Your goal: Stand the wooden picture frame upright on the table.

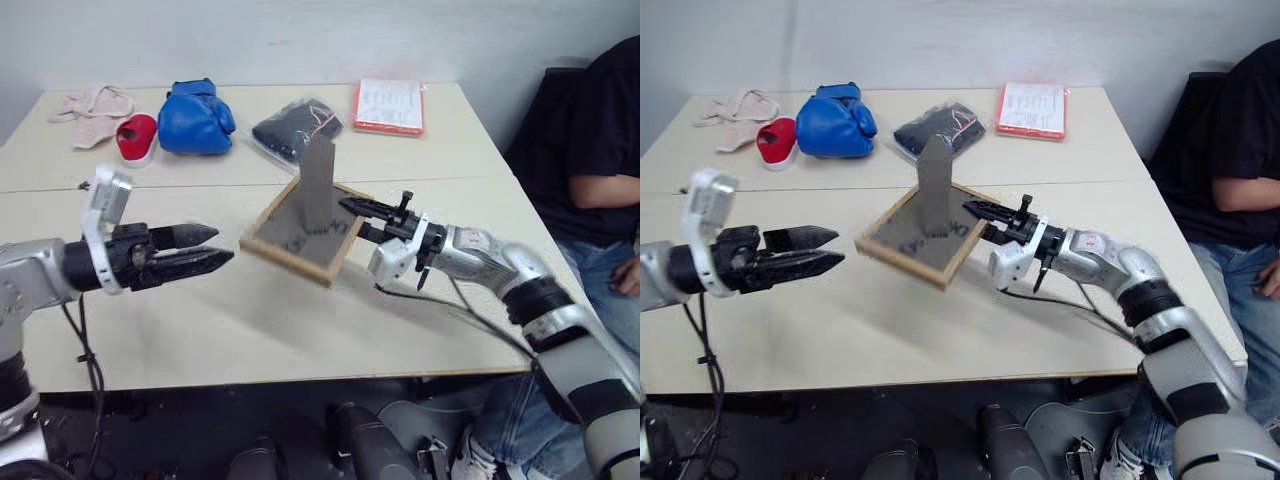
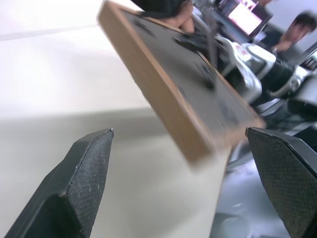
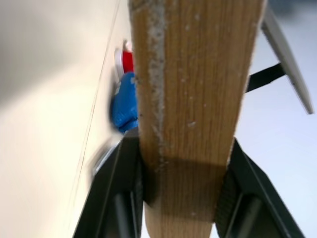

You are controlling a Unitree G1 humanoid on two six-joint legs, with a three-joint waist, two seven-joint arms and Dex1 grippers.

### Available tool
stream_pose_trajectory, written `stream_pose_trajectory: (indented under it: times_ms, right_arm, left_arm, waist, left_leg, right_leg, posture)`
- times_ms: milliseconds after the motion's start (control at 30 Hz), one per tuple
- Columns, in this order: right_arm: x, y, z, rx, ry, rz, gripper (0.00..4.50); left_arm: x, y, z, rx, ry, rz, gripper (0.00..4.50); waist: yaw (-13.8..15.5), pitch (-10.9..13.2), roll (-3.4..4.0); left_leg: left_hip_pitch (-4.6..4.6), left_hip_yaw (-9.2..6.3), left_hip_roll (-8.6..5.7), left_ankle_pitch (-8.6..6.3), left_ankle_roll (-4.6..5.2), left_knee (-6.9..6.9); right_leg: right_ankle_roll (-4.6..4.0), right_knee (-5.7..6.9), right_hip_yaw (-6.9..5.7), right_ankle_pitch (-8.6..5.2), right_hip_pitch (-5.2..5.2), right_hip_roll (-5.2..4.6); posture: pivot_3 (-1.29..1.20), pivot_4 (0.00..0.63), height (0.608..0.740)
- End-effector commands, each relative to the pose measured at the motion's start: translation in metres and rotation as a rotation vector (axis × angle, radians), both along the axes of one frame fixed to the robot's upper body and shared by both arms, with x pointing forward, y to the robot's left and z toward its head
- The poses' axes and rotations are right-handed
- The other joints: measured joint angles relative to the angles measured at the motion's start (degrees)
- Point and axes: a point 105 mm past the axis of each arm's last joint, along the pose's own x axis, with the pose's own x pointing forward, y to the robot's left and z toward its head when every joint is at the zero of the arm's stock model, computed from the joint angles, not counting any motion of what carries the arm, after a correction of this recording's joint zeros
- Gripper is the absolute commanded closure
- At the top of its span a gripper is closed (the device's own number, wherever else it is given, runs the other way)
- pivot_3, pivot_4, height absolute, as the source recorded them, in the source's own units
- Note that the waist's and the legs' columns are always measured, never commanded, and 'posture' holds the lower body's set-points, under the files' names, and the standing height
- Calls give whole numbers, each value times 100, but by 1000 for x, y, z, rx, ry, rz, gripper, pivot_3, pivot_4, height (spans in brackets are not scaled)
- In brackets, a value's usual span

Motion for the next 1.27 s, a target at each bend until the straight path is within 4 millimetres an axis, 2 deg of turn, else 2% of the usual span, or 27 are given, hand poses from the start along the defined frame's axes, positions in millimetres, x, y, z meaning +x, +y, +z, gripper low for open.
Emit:
stream_pose_trajectory:
  times_ms: [33, 67, 133, 233, 333, 533, 733, 800, 867, 900, 1033, 1100, 1167, 1267]
  right_arm:
    - [-13, 9, 10, 308, 679, 187, 3259]
    - [-17, 12, 11, 377, 857, 249, 3259]
    - [-21, 15, 11, 442, 1059, 309, 3259]
    - [-16, 24, -9, 507, 1338, 293, 3259]
    - [-14, 28, -23, 523, 1420, 265, 3259]
    - [-12, 37, -56, 534, 1459, 222, 3259]
    - [-23, 27, -60, 459, 1392, 227, 1184]
    - [-27, 20, -57, 429, 1372, 223, 505]
    - [-32, 0, -48, 357, 1323, 180, 35]
    - [-34, -8, -44, 331, 1305, 162, 35]
    - [-47, -71, 9, 228, 1233, 98, 35]
    - [-60, -92, 32, 196, 1252, 98, 35]
    - [-73, -101, 42, 158, 1280, 109, 35]
    - [-90, -102, 47, 120, 1309, 147, 35]
  left_arm:
    - [-8, -2, 11, 68, -189, 29, 0]
    - [-6, -2, 11, 63, -212, 56, 0]
    - [-2, -1, 12, 46, -243, 93, 0]
    - [8, -2, 14, 28, -323, 158, 0]
    - [6, -6, 13, 38, -349, 144, 0]
    - [6, -13, 14, 9, -321, 96, 0]
    - [7, -14, 12, 16, -296, 57, 0]
    - [8, -14, 11, 13, -288, 48, 0]
    - [11, -14, 11, 16, -289, 41, 0]
    - [12, -14, 11, 18, -291, 39, 0]
    - [17, -7, 8, 64, -298, 38, 0]
    - [19, -3, 10, 78, -307, 41, 0]
    - [20, 0, 13, 84, -319, 41, 0]
    - [24, 2, 22, 75, -347, 39, 0]
  waist:
    - [74, 4, 6]
    - [142, 6, 10]
    - [189, 7, 11]
    - [276, 5, 10]
    - [291, 4, 8]
    - [289, 3, 8]
    - [282, 3, 8]
    - [284, 4, 9]
    - [295, 4, 10]
    - [303, 5, 10]
    - [347, 10, 17]
    - [370, 11, 19]
    - [353, 10, 18]
    - [317, 10, 16]
  left_leg:
    - [6, -12, 6, -2, 1, 5]
    - [2, -13, 5, -4, 3, 12]
    - [1, -16, 4, -9, 12, 26]
    - [-5, -24, 2, -19, 25, 33]
    - [-14, -25, 3, -20, 20, 26]
    - [-61, -14, 1, -18, 17, 21]
    - [-48, -11, 0, -16, 15, 25]
    - [-48, -10, -1, -17, 15, 24]
    - [-50, -10, -2, -17, 15, 25]
    - [-50, -10, -2, -17, 15, 24]
    - [-56, -12, -6, -19, 20, 25]
    - [-55, -11, -6, -21, 25, 21]
    - [-51, -11, -5, -35, 49, 16]
    - [-34, -10, 1, -39, 56, 8]
  right_leg:
    - [0, -2, -9, 0, 13, 0]
    - [0, 2, -10, 0, 14, -2]
    - [1, 7, -14, 0, 17, -8]
    - [3, 3, -22, 3, 20, -13]
    - [2, -10, -25, 3, 13, -12]
    - [2, -11, -21, 3, -36, -12]
    - [2, -3, -20, 3, -26, -12]
    - [2, -3, -18, 3, -27, -12]
    - [2, -3, -18, 2, -28, -12]
    - [2, -4, -19, 3, -28, -12]
    - [3, -9, -19, 2, -30, -12]
    - [3, -17, -18, 2, -28, -13]
    - [3, -18, -18, 2, -27, -9]
    - [2, -17, -15, 2, -17, 0]
  posture:
    - [0, 150, 740]
    - [0, 150, 740]
    - [0, 150, 740]
    - [0, 150, 740]
    - [0, 150, 740]
    - [0, 150, 740]
    - [0, 150, 740]
    - [0, 150, 740]
    - [0, 150, 740]
    - [0, 150, 740]
    - [0, 150, 740]
    - [0, 150, 740]
    - [0, 150, 740]
    - [0, 150, 740]
